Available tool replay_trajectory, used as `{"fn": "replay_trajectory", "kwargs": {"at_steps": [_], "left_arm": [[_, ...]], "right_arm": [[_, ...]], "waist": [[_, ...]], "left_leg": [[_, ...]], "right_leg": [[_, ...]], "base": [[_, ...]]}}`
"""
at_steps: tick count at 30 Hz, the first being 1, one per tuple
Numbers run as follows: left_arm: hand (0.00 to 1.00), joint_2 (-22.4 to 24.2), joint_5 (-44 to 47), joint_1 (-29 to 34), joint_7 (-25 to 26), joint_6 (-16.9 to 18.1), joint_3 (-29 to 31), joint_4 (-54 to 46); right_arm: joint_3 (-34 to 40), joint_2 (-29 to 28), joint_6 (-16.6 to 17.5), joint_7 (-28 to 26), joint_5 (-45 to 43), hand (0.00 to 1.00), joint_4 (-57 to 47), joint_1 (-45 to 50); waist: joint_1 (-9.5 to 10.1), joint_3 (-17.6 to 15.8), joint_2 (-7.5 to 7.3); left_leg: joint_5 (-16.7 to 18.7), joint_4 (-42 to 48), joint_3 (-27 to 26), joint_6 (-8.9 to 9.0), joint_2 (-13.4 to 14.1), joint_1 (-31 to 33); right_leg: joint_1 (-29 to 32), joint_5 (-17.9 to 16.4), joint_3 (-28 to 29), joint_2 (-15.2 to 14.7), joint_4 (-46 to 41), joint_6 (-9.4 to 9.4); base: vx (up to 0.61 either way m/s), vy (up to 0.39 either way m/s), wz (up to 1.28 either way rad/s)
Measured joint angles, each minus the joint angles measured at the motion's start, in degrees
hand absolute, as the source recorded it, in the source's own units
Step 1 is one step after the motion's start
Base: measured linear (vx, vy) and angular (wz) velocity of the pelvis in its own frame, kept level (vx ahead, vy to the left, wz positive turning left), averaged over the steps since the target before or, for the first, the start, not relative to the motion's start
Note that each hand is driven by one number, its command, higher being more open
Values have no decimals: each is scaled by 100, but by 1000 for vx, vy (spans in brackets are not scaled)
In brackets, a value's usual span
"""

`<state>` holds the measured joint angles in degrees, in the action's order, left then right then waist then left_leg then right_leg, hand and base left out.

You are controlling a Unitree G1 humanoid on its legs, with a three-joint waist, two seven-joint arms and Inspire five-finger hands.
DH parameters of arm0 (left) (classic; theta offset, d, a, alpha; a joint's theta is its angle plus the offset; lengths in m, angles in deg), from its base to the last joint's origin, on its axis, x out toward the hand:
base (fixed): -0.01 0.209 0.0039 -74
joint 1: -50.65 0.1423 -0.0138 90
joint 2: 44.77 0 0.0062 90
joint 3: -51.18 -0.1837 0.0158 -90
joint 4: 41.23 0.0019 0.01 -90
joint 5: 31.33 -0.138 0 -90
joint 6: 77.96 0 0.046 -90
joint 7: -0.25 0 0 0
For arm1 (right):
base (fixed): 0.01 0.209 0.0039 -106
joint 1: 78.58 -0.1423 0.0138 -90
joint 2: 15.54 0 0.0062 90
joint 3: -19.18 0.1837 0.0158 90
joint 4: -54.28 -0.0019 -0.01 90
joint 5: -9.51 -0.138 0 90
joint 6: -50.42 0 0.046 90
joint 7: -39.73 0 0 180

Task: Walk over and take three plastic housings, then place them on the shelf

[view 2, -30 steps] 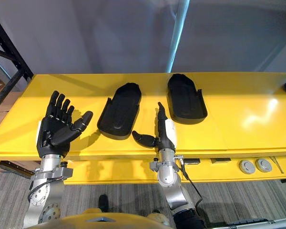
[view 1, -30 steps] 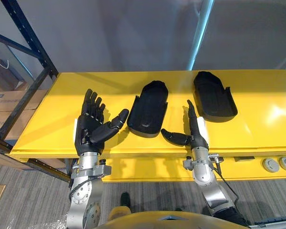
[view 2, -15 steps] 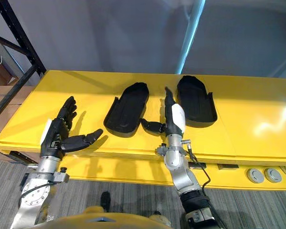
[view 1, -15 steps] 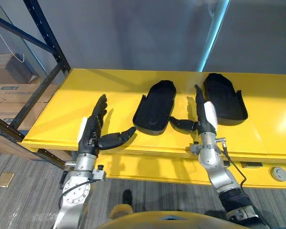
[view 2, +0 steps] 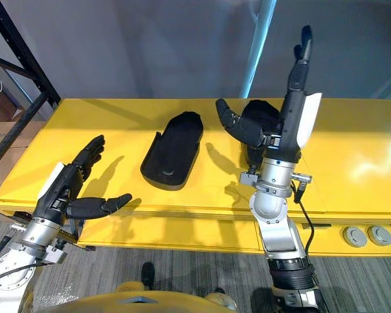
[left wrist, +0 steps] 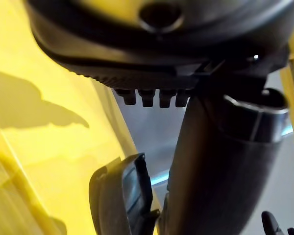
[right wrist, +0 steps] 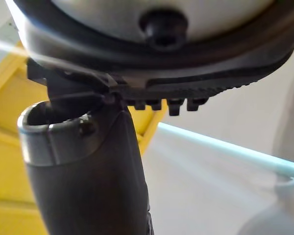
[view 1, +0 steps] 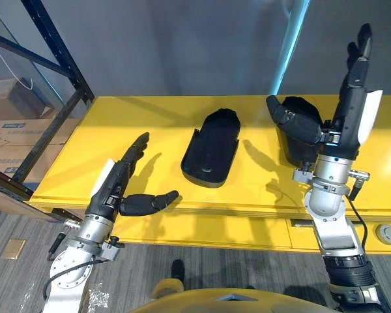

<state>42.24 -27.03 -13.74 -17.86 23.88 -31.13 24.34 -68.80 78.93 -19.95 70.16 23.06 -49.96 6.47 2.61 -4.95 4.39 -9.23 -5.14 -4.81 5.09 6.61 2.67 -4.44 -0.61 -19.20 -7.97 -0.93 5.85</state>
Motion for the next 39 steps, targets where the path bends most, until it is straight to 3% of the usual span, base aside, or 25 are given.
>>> {"fn": "replay_trajectory", "kwargs": {"at_steps": [3, 8, 18, 27, 32, 39], "left_arm": [[100, -6, 15, -18, -400, -167, -39, -97], [100, -21, -67, -36, -504, -588, -304, -92], [100, 201, -716, -169, 672, -704, -467, 211], [100, 580, -950, -646, 2064, -703, -840, 503], [100, 673, -952, -823, 2550, -704, -918, 655], [100, 780, -1047, -983, 2823, -723, -1092, 755]], "right_arm": [[263, -5, 0, -28, -287, 100, -517, 232], [473, -74, -10, -221, -327, 100, -718, 554], [773, -838, -196, -512, -1194, 100, -724, 1449], [620, -1183, -201, -627, -1209, 100, -879, 1768], [483, -1186, -203, -626, -1217, 100, -879, 1765], [343, -1196, -203, -624, -1223, 100, -879, 1766]], "waist": [[-10, -4, 21], [-141, -5, 21], [-348, -59, 38], [-485, -191, 8], [-534, -200, 4], [-573, -232, -18]], "left_leg": [[16, 0, -56, -7, 1, 1], [19, 1, -164, -33, 10, 1], [60, 2, -464, 20, 46, -70], [122, 4, -687, 36, 86, -130], [122, 4, -701, 36, 84, -137], [125, 3, -758, 38, 89, -192]], "right_leg": [[34, 2, 61, -4, 7, 3], [106, 6, 164, -7, 2, -3], [240, 50, 473, 4, -19, 10], [360, 47, 701, 23, -91, 6], [360, 48, 712, 21, -94, 6], [348, 47, 773, 25, -105, 5]], "base": [[9, -7, -8], [24, -12, -11], [21, -10, -16], [-7, -3, -12], [0, 0, 0], [-4, 0, -4]]}}
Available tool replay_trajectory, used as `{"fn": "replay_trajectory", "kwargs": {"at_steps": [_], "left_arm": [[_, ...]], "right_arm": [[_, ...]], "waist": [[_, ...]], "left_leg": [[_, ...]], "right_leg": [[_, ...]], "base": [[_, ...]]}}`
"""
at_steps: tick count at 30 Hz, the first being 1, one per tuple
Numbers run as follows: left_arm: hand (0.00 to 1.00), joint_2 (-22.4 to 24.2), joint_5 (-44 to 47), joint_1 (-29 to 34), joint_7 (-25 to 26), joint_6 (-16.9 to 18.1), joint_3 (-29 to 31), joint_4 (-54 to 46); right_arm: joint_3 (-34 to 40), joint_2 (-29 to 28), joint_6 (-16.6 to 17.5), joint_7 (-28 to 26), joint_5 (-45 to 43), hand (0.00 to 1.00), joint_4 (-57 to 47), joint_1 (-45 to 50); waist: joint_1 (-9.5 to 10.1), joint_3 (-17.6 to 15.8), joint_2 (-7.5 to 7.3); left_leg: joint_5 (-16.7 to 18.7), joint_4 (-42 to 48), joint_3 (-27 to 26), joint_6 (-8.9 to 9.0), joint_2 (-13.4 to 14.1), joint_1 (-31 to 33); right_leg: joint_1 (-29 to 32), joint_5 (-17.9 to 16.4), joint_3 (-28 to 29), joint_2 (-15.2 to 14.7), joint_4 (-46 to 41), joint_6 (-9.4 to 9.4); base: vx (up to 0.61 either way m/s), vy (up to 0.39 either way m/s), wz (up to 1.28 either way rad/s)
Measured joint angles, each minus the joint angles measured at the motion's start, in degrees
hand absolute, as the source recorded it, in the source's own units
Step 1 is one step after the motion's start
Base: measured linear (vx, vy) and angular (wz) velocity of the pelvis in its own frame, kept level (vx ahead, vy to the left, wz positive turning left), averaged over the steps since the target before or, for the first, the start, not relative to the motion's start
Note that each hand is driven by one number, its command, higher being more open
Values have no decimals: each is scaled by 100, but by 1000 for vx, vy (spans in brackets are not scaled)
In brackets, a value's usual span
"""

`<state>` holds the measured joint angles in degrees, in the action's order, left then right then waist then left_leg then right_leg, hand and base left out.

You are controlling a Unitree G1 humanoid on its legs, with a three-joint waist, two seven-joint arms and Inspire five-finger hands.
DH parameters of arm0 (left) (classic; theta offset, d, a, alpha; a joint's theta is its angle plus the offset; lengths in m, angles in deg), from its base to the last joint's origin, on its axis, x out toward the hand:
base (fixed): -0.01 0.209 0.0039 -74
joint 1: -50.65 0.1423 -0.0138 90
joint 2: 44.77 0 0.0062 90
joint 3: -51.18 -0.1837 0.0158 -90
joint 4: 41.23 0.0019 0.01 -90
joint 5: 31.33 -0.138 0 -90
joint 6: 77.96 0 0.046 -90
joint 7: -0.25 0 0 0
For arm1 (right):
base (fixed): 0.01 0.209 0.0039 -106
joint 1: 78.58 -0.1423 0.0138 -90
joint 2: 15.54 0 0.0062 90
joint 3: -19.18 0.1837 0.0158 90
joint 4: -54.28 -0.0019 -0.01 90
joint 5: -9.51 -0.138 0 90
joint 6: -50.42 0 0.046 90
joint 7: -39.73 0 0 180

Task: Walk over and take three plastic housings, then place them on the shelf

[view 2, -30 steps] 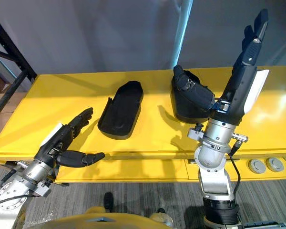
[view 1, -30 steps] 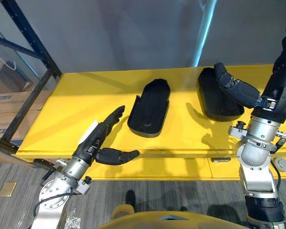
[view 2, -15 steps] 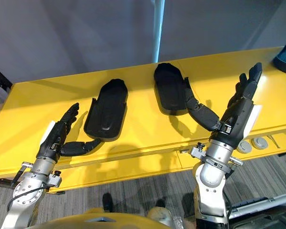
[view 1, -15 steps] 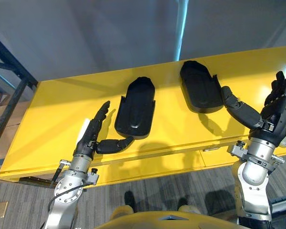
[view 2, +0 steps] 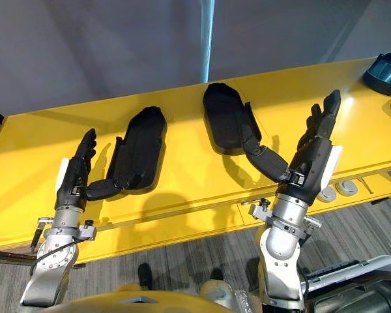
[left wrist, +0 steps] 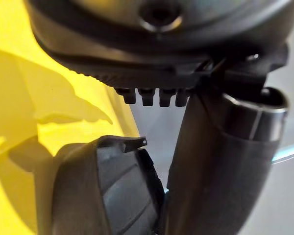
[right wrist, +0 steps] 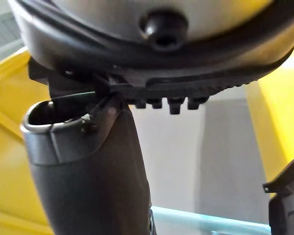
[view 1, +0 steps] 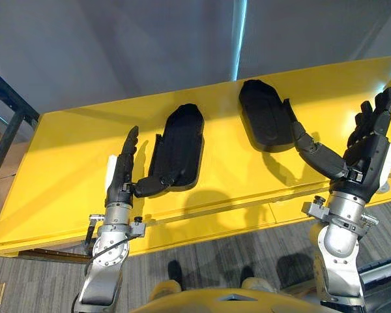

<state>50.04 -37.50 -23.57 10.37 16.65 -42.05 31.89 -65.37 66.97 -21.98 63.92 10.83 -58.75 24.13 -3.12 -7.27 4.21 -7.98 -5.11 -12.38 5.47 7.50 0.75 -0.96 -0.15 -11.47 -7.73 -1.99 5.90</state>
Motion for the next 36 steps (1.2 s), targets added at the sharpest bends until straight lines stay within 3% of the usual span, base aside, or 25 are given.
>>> {"fn": "replay_trajectory", "kwargs": {"at_steps": [12, 21, 29, 36], "left_arm": [[100, 8, -98, -337, 375, -254, -165, 245], [100, 195, 391, -511, 560, -461, -379, 415], [100, 240, 1589, -507, 176, -670, -406, 388], [100, 240, 2067, -503, -28, -736, -430, 307]], "right_arm": [[-184, -214, -1, 2, -60, 100, 0, 35], [-380, -222, -65, -24, -61, 100, 0, 43], [-427, -401, -137, -76, -61, 100, 0, 222], [-517, -400, -212, -82, -61, 100, 0, 221]], "waist": [[-90, -82, -49], [-164, -95, -73], [-161, -96, -96], [-151, -92, -122]], "left_leg": [[9, 0, -82, -6, 1, -56], [16, -1, -158, -7, 3, -123], [16, -1, -162, -7, 4, -123], [15, 0, -152, -8, 2, -123]], "right_leg": [[-1, 17, 88, -1, -6, 19], [-11, 21, 168, -1, -18, 23], [-11, 28, 172, -1, -17, 31], [-22, 31, 160, -4, -18, 36]], "base": [[-7, 2, -3], [-2, 3, -4], [0, 0, 0], [0, 0, 0]]}}
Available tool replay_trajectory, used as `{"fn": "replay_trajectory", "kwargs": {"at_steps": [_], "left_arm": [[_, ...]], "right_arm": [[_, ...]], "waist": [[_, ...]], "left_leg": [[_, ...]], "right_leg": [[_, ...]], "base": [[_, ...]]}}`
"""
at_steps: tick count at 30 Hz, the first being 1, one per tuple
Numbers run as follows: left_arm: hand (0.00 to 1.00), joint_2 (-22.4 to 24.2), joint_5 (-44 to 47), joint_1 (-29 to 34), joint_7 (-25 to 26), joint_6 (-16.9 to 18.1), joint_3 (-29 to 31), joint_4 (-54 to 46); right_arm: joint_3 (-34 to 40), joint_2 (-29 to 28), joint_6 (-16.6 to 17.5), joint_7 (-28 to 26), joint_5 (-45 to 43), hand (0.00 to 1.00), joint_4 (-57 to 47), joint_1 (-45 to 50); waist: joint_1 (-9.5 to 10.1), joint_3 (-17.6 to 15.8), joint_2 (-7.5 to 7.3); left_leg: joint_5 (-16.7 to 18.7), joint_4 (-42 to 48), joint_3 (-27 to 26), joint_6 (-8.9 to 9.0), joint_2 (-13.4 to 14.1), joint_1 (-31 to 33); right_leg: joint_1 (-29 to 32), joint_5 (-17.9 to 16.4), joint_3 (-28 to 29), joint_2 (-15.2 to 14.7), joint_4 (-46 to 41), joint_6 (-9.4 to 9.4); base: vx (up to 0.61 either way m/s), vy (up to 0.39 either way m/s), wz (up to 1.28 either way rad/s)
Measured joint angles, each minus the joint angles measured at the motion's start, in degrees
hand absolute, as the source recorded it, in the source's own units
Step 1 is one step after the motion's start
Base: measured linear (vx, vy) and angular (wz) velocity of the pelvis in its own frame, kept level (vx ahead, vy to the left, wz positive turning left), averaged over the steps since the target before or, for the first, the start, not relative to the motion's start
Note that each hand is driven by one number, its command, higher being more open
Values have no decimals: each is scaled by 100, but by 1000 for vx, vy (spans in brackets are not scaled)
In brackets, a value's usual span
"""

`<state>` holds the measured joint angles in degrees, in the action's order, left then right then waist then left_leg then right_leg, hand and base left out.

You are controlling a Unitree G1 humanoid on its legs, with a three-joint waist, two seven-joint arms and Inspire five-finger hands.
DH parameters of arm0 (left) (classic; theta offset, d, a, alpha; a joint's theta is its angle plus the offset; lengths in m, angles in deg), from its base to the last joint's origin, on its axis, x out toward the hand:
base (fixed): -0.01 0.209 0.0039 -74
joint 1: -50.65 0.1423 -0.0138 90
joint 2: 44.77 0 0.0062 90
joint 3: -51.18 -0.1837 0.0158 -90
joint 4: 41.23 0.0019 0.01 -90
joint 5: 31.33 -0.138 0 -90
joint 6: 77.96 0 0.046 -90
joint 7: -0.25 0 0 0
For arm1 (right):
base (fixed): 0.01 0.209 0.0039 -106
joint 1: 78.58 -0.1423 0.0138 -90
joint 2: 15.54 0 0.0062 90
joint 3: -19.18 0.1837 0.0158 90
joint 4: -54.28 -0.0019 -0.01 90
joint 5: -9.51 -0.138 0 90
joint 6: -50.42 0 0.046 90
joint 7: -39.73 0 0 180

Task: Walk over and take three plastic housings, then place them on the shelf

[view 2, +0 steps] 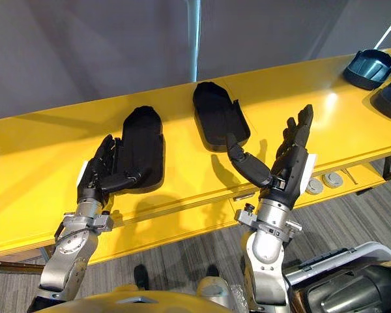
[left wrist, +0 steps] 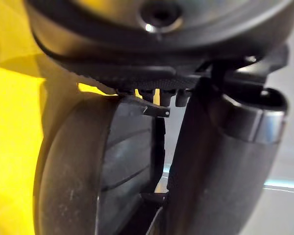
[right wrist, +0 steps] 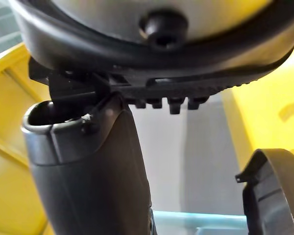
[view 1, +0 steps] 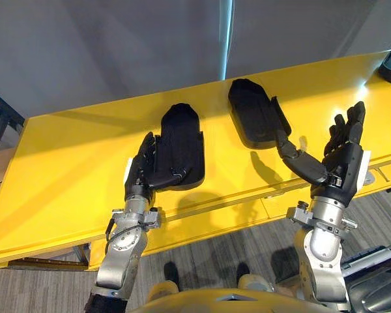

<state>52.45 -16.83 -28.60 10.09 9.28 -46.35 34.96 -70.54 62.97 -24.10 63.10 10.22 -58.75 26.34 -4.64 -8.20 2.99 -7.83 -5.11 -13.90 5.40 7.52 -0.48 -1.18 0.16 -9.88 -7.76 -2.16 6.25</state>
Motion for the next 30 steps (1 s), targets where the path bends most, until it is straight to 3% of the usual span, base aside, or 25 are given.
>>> {"fn": "replay_trajectory", "kwargs": {"at_steps": [7, 12, 18, 19, 21, 22, 24, 27, 30], "left_arm": [[100, 5, 167, 2, -5, -5, -40, -14], [100, 13, 165, 4, -5, -127, -43, -97], [100, 12, -215, 6, 436, -78, -9, -108], [100, 13, -314, 11, 591, 20, 41, -108], [100, 26, -652, 32, 1089, 607, 348, -191], [100, 28, -676, 37, 1143, 675, 393, -228], [100, 59, -857, 93, 1501, 1188, 755, -623], [100, 52, -1066, 104, 1762, 1681, 1062, -1013], [100, 52, -1063, 106, 1841, 1888, 1072, -1161]], "right_arm": [[-53, 1, -3, -80, 0, 100, 0, 14], [-158, 10, -40, -453, 0, 100, 0, 28], [-411, 578, -121, -2071, 6, 100, 0, 28], [-472, 742, -122, -2347, 4, 100, 1, 29], [-545, 1120, -118, -3063, -182, 100, 1, 131], [-542, 1145, -118, -3129, -204, 100, 1, 158], [-538, 1234, -116, -3615, -438, 100, 4, 330], [-539, 1373, -104, -4269, -729, 100, 3, 393], [-545, 1428, -103, -4739, -940, 100, -5, 436]], "waist": [[-1, 13, -23], [6, 43, -75], [21, 52, -90], [35, 52, -90], [121, 56, -100], [124, 59, -104], [155, 74, -145], [156, 116, -205], [165, 161, -259]], "left_leg": [[0, 0, 12, 0, 0, 1], [0, 0, 36, 0, -2, 4], [-1, -1, 93, -1, -1, 2], [-1, -1, 100, 0, -1, 4], [-2, -1, 127, -1, -1, 2], [-2, -1, 133, -1, -1, 4], [-2, -1, 186, -1, -4, 13], [-2, -2, 212, -1, -8, 8], [-2, -2, 214, 0, -5, 4]], "right_leg": [[-7, 0, -13, -1, 1, 0], [-25, -1, -43, -3, 10, 1], [-69, -1, -101, 1, 25, 0], [-73, -1, -109, 2, 25, 0], [-92, -3, -138, 3, 25, -2], [-94, -4, -145, 3, 25, -3], [-118, -13, -197, 1, 25, -12], [-144, -20, -228, -3, 34, -17], [-151, -25, -230, 0, 38, -23]], "base": [[0, 0, 0], [0, 0, 1], [0, 0, 4], [1, -1, 4], [2, -1, 6], [5, -2, 9], [8, -2, 11], [-1, 1, 6], [0, 0, 0]]}}
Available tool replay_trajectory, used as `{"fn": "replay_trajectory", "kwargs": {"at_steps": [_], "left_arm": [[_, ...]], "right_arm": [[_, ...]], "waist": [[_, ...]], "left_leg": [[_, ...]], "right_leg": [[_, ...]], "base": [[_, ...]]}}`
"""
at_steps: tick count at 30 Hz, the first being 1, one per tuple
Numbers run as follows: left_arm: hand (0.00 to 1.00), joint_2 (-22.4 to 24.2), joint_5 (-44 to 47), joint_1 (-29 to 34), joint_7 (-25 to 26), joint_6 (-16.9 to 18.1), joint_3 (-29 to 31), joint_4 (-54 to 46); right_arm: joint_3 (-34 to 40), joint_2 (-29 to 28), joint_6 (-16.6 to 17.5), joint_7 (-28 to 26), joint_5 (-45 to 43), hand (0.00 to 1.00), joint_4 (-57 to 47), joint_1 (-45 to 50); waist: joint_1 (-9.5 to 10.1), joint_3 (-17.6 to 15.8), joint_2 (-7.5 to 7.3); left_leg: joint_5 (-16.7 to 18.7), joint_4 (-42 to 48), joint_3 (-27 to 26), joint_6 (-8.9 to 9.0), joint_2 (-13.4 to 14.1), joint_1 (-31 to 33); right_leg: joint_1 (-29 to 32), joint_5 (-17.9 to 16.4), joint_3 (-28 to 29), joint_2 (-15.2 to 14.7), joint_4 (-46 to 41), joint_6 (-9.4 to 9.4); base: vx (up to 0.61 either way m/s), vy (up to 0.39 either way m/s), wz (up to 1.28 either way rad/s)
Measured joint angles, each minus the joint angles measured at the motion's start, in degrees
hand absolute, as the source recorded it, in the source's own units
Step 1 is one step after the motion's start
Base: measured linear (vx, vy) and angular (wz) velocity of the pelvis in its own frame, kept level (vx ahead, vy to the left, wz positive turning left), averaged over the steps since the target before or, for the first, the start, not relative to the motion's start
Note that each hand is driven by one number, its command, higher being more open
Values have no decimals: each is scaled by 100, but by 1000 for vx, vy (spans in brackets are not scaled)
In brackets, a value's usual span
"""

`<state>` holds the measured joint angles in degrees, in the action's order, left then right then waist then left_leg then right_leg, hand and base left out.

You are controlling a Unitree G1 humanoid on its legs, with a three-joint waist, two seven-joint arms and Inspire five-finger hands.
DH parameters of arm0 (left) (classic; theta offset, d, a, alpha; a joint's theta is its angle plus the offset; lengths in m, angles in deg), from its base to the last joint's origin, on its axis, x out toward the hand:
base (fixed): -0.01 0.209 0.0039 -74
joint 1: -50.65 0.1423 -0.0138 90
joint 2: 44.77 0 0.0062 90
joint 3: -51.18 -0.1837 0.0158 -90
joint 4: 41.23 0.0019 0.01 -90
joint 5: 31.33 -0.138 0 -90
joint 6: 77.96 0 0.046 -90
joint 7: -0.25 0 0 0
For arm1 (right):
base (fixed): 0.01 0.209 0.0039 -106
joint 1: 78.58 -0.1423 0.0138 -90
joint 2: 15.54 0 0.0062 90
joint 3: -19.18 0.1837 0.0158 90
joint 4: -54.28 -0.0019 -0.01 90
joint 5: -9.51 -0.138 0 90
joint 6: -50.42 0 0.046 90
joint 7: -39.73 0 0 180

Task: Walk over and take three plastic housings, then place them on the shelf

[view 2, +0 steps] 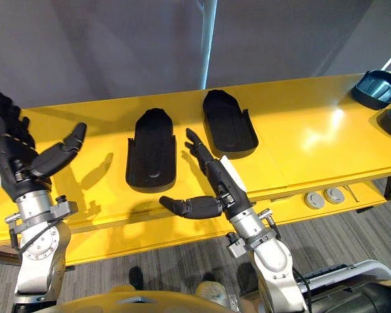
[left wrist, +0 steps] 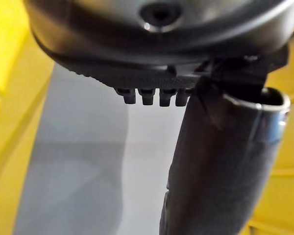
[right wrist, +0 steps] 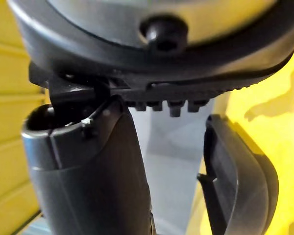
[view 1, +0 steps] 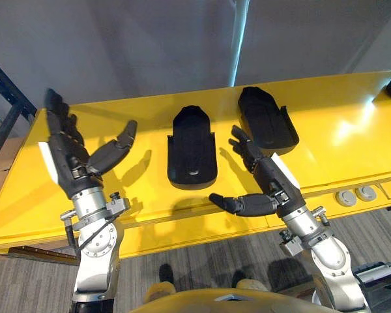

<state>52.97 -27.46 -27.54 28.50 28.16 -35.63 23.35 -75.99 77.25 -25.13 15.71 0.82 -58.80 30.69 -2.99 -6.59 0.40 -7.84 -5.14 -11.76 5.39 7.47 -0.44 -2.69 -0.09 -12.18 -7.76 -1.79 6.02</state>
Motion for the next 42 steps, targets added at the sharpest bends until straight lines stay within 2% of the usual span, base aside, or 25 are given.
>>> {"fn": "replay_trajectory", "kwargs": {"at_steps": [2, 5, 11, 13, 15, 21, 24, 27, 29, 32, 42], "left_arm": [[100, 0, 2, 19, 31, 13, -2, 2], [100, 1, 5, 128, 24, 12, -1, 1], [100, 7, 8, 294, 37, 3, 10, 1], [100, 7, 8, 364, 43, 11, 11, 0], [100, 31, 11, 461, 48, 12, -6, 1], [100, 73, 10, 514, 170, 13, -78, 0], [100, 72, 13, 590, 163, 13, -190, 1], [100, 76, 28, 603, 108, 15, -383, 2], [100, 76, 29, 602, 110, 32, -458, 2], [100, 76, 61, 600, 113, 35, -459, 2], [100, 74, 260, 568, 92, 149, -464, 7]], "right_arm": [[-6, 136, 0, -409, -157, 100, -33, 19], [-7, 228, 1, -738, -186, 100, -43, 74], [-21, 386, 26, -616, 380, 100, -42, 191], [-86, 396, 60, -461, 691, 100, -41, 191], [-184, 400, 99, -65, 1367, 100, -35, 195], [-514, 391, 70, 1070, 2200, 100, -19, 160], [-687, 383, -7, 1501, 2417, 100, 102, 31], [-777, 333, -82, 2013, 2427, 100, 391, -240], [-795, 322, -179, 2337, 2646, 100, 476, -440], [-849, 319, -272, 2590, 2875, 100, 482, -628], [-898, 296, -572, 3041, 3090, 100, 942, -997]], "waist": [[-17, 24, -22], [-32, 94, -53], [-13, 103, -51], [-17, 104, -50], [-18, 104, -50], [29, 97, -38], [31, 92, -28], [112, 31, -3], [140, -23, 49], [141, -76, 89], [169, -285, 33]], "left_leg": [[-1, 0, -5, -2, -1, -3], [-5, 0, -8, -3, 3, -10], [-3, 0, -10, 2, 3, -8], [-1, 0, -11, 4, 4, -8], [-2, 0, -20, 3, 4, 3], [-9, 1, -24, -6, 4, 52], [-25, 1, 10, -10, 0, 134], [-51, 2, 63, -16, -3, 211], [-52, 3, 105, -16, -11, 219], [-56, 3, 146, -15, -8, 246], [-105, 3, 400, -5, -12, 343]], "right_leg": [[-1, 2, 5, -2, 2, 1], [-2, 4, 8, 2, 2, 4], [0, 1, 11, 2, 3, 2], [0, -10, 14, 3, 5, -14], [17, -23, 25, 3, 7, 7], [66, -24, 36, 4, 5, 7], [133, -23, 9, 3, -2, 6], [188, -4, -26, 5, -16, -16], [173, -6, -66, 1, -23, -17], [172, -12, -109, 6, -23, -20], [162, -121, -323, 10, -122, -76]], "base": [[0, 0, 0], [0, 0, 0], [0, 0, 0], [0, 0, 0], [0, 0, 0], [0, 0, 0], [7, 2, 6], [10, 3, 8], [9, 0, 8], [7, -2, 7], [1, -5, 11]]}}
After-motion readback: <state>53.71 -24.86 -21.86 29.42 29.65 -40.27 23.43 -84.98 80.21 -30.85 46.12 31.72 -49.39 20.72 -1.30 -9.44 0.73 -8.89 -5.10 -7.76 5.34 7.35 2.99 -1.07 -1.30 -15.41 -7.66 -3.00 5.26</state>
